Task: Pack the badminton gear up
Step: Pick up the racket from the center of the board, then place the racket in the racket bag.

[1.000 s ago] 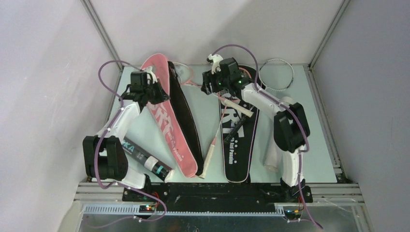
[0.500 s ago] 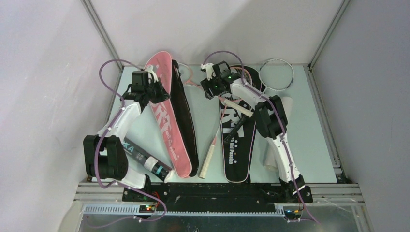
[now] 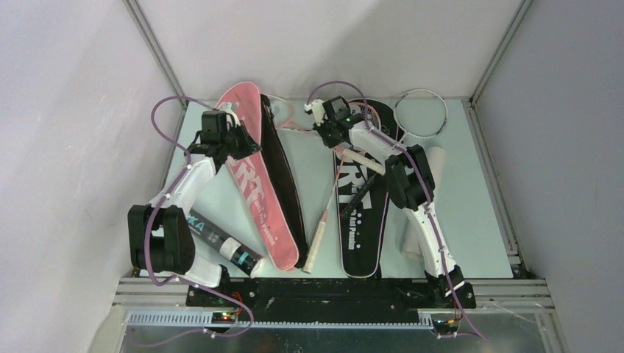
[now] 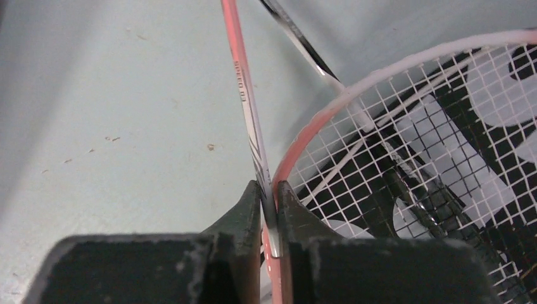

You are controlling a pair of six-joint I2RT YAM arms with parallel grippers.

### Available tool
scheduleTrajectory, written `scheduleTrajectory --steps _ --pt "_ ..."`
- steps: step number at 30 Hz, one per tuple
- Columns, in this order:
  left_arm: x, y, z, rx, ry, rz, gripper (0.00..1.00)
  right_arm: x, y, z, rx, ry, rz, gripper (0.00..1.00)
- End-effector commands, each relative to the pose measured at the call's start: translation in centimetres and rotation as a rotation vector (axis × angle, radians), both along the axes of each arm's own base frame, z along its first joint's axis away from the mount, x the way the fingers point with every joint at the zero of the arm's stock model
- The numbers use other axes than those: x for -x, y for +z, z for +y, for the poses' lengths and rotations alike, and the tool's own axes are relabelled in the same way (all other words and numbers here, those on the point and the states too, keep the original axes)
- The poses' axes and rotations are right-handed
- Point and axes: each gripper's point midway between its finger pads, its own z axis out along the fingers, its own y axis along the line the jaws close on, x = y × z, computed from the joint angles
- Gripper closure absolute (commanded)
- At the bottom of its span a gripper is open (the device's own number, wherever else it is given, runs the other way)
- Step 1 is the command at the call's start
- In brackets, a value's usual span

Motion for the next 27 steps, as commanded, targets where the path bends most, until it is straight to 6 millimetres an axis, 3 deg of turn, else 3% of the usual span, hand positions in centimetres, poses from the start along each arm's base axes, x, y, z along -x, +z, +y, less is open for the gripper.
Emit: scheduleTrajectory --steps 1,3,4,5,6,7,8,9,10,11,12,13,14,15,16,17,18,19,22,27 --pt "-1.1 3.5 -0.7 0.053 -0.008 -0.114 1.00 0.4 2.5 0.5 -0.013 0.024 -0.047 0.96" --pt "-1.3 3.7 -0.7 0.057 -0.006 -0.113 1.00 0.9 4.8 0.4 -0.021 0.028 -0.076 1.00" --pt "-1.5 3.9 -0.7 0.061 -0.007 -0.117 1.00 1.3 4.9 0.2 -0.019 0.030 -0.074 1.00" --pt "-1.5 4.0 -0.8 0.065 -0.006 -0.117 1.00 1.6 7.1 0.3 -0.037 0.036 -0.106 1.00" --pt "-1.6 4.2 -0.9 0.070 -0.008 -0.121 1.00 2.3 6.9 0.0 -0.032 0.038 -0.098 1.00" --pt "-1.7 4.3 -0.9 0.074 -0.005 -0.120 1.00 2.8 9.4 0.0 -0.052 0.034 -0.133 1.00" --pt "-1.8 4.3 -0.9 0.075 -0.003 -0.115 1.00 3.5 9.2 -0.6 -0.037 0.019 -0.126 1.00" --pt "-1.8 4.3 -1.0 0.077 -0.006 -0.112 1.00 4.2 11.2 -0.9 -0.056 0.003 -0.147 1.00" --pt "-1.9 4.3 -1.0 0.079 -0.007 -0.113 1.00 5.0 10.7 -1.7 -0.037 -0.019 -0.130 1.00" --pt "-1.9 4.2 -1.0 0.082 -0.009 -0.111 1.00 5.8 12.1 -2.2 -0.053 -0.043 -0.133 1.00" --pt "-1.9 4.2 -1.1 0.084 -0.009 -0.112 1.00 6.6 11.5 -3.0 -0.041 -0.074 -0.108 1.00" --pt "-1.9 4.1 -1.1 0.086 -0.011 -0.110 1.00 7.3 12.7 -3.8 -0.045 -0.090 -0.116 1.00" --pt "-2.0 3.9 -1.1 0.088 -0.011 -0.108 1.00 8.4 11.8 -4.5 -0.029 -0.104 -0.088 1.00" --pt "-2.0 3.8 -1.2 0.092 -0.014 -0.107 1.00 9.7 12.5 -5.1 -0.035 -0.103 -0.091 1.00" --pt "-2.0 3.8 -1.3 0.096 -0.019 -0.107 1.00 10.5 13.9 -5.2 -0.056 -0.097 -0.109 1.00" --pt "-2.2 3.7 -1.4 0.098 -0.021 -0.106 1.00 11.5 13.1 -5.6 -0.045 -0.095 -0.091 1.00" --pt "-2.2 3.6 -1.5 0.102 -0.024 -0.102 1.00 12.5 14.5 -5.7 -0.060 -0.091 -0.109 1.00" --pt "-2.3 3.3 -1.5 0.103 -0.026 -0.093 1.00 13.5 13.8 -6.0 -0.048 -0.090 -0.092 1.00" --pt "-2.6 2.9 -1.8 0.114 -0.034 -0.077 1.00 16.7 15.4 -6.5 -0.034 -0.086 -0.113 1.00" --pt "-3.0 2.9 -2.0 0.129 -0.039 -0.081 1.00 21.1 15.3 -6.8 0.002 -0.081 -0.123 1.00"
